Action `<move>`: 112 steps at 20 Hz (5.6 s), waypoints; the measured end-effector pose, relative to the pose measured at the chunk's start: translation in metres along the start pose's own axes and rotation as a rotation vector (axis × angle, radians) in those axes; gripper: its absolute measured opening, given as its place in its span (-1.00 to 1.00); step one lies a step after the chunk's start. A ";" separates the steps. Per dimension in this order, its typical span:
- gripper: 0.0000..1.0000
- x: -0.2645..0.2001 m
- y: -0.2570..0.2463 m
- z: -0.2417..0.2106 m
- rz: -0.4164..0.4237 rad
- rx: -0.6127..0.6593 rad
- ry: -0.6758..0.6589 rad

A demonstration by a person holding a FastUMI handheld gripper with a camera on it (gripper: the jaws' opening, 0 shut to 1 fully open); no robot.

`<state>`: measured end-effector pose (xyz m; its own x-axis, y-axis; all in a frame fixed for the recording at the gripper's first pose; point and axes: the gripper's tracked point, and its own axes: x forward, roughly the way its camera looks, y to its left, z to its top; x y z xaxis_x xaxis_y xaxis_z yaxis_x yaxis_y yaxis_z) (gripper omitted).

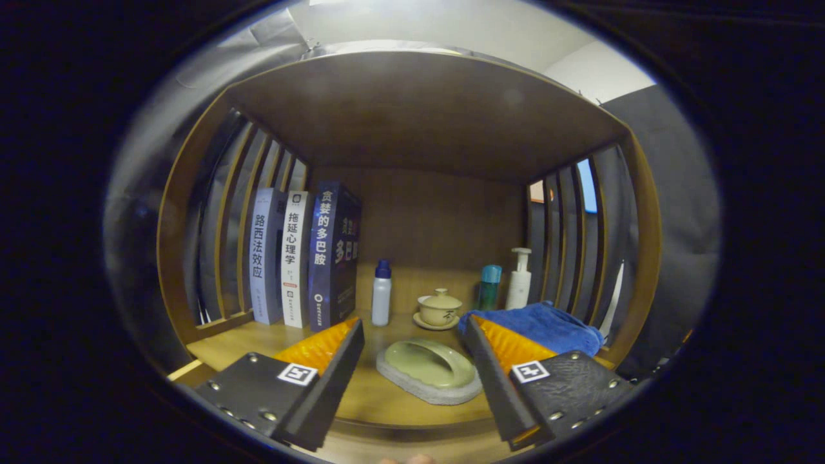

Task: Pull open the drawer, take out the items inside it, and place them on the countertop above the cabinet.

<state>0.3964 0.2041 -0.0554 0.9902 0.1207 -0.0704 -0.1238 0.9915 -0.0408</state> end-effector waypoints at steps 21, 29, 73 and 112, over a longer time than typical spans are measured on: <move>0.95 -0.204 -0.016 0.003 -0.014 0.056 0.143; 0.96 -0.282 -0.018 -0.076 -0.004 0.073 0.319; 0.95 -0.094 0.006 -0.137 0.054 0.106 0.377; 0.95 -0.186 -0.285 -0.176 0.156 -0.216 0.499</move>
<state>0.2362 -0.1094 -0.2064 0.8151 0.1750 -0.5522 -0.3286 0.9248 -0.1920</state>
